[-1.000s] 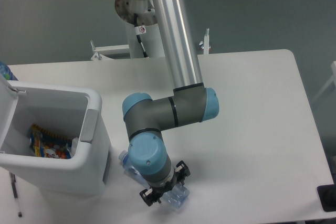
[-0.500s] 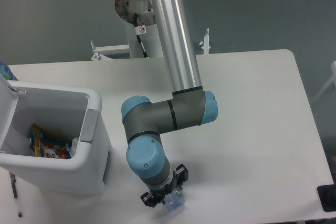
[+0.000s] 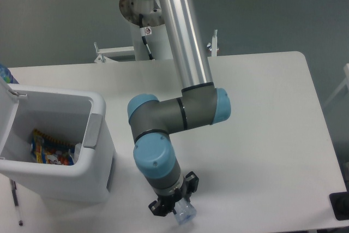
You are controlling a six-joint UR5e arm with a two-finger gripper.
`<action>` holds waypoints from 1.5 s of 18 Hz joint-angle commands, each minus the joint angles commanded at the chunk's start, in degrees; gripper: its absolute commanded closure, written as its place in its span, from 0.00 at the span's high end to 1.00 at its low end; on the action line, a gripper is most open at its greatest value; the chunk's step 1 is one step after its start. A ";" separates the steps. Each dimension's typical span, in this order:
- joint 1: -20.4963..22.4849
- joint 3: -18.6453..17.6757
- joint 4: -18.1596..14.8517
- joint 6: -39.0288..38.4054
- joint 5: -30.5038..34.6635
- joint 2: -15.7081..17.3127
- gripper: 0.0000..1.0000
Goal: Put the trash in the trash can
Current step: 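Lift the bottle and carry it over the white bin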
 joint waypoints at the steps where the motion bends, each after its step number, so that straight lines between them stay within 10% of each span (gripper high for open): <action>1: 0.62 0.79 0.09 0.00 -1.32 0.35 0.48; 8: 3.78 3.52 7.03 0.00 -15.02 6.85 0.48; 17: 4.23 10.20 7.47 6.41 -28.22 12.74 0.48; 27: 0.90 7.92 8.35 13.27 -42.29 17.40 0.48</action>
